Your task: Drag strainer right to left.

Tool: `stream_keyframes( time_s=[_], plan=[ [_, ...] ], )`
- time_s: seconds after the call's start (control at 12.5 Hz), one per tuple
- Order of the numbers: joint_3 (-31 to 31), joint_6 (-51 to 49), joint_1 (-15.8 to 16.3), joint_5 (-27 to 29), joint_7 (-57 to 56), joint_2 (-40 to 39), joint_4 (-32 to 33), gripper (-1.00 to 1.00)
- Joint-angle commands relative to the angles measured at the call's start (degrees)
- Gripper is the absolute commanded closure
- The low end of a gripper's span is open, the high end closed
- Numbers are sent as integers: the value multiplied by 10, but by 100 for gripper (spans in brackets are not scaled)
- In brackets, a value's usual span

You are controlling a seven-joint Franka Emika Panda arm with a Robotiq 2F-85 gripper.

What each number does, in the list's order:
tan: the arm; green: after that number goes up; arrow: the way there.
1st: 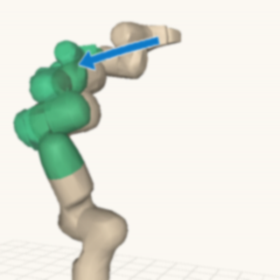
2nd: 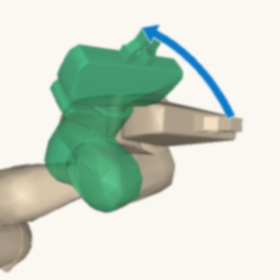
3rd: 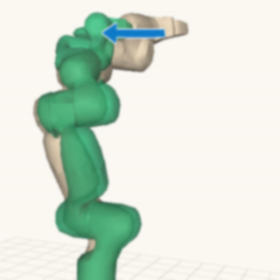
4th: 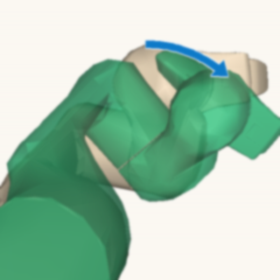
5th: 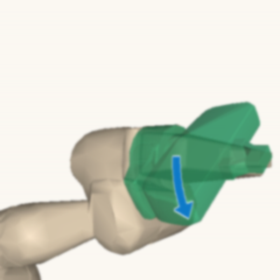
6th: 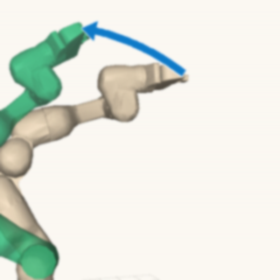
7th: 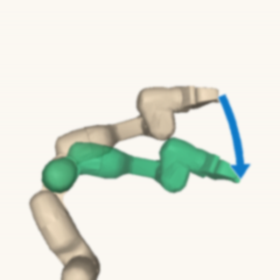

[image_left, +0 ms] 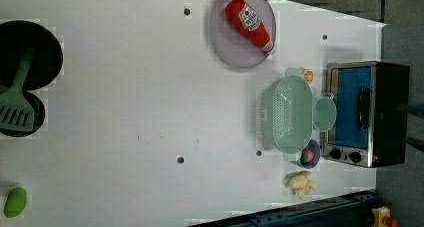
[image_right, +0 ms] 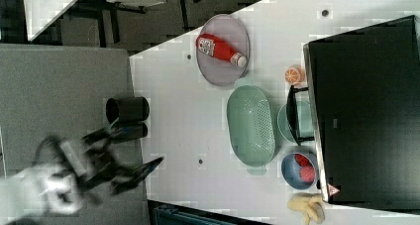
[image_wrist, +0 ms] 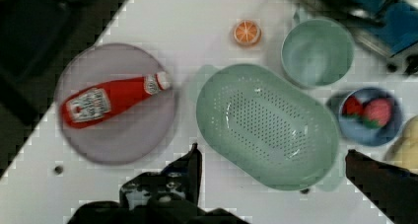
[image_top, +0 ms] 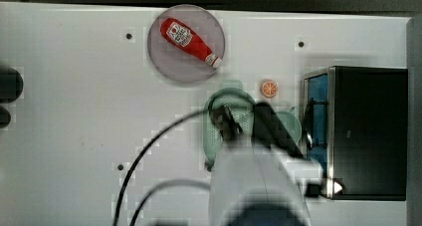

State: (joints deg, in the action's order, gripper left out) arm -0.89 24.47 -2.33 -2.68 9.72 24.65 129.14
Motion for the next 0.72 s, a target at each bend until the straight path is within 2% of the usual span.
stream_keyframes(
  time_s=[0.08, 0.4, 0.72],
  plan=[
    [-4, 70, 1, 11, 139, -112, 79, -100],
    [-3, 196, 1, 11, 283, -252, 82, -100],
    [-1, 307, 5, 12, 287, -372, 86, -100]
  ],
)
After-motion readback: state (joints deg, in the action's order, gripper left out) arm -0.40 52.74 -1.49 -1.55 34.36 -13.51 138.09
